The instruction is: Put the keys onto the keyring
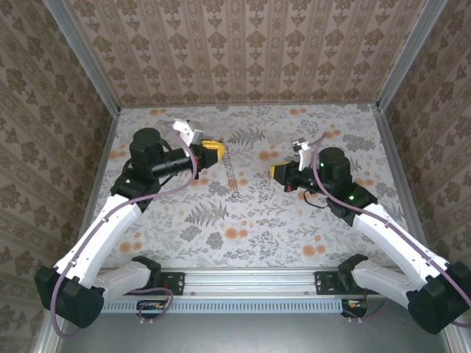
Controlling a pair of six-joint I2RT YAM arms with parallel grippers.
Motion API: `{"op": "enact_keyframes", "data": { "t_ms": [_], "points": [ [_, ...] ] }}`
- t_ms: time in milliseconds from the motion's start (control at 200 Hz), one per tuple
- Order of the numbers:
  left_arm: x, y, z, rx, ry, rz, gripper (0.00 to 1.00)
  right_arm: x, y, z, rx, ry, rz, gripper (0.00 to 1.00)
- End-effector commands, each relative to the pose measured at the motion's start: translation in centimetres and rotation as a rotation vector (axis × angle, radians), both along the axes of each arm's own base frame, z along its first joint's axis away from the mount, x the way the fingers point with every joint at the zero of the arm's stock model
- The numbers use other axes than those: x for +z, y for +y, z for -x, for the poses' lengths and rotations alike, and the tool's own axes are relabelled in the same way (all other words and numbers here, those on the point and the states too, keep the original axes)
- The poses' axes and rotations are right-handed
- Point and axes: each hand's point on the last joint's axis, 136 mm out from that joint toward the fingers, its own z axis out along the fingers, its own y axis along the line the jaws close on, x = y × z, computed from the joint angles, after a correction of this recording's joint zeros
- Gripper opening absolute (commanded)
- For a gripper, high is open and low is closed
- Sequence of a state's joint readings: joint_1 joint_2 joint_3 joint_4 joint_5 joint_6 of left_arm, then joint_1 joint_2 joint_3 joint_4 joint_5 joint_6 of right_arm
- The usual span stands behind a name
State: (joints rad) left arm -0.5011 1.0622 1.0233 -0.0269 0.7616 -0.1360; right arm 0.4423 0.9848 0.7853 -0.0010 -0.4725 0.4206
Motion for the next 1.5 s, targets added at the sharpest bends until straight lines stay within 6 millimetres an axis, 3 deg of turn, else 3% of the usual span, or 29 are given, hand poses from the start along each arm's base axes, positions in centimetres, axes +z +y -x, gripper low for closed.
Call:
{"op": "enact_keyframes", "data": {
  "t_ms": [0,355,620,1495],
  "points": [
    [2.3,-1.3,2.1,-0.119,-0.093,0.005,0.0,4.0,0.3,1.7,0.097,-0.143,-0.072,0.0],
    [2.7,-5.2,5.1,-0.308,-0.111,-0.035,0.0,8.3,-0.7,3.2,0.086,-0.291,-0.137,0.0],
    [2.6,-7.2,5.3,-0.351,-0.119,-0.05,0.0,10.4,-0.8,3.9,0.094,-0.363,-0.171,0.0],
    [3.4,-8.5,5.6,-0.388,-0.126,-0.017,0.0,11.3,1.5,4.7,0.202,-0.386,-0.204,0.0]
  ]
}}
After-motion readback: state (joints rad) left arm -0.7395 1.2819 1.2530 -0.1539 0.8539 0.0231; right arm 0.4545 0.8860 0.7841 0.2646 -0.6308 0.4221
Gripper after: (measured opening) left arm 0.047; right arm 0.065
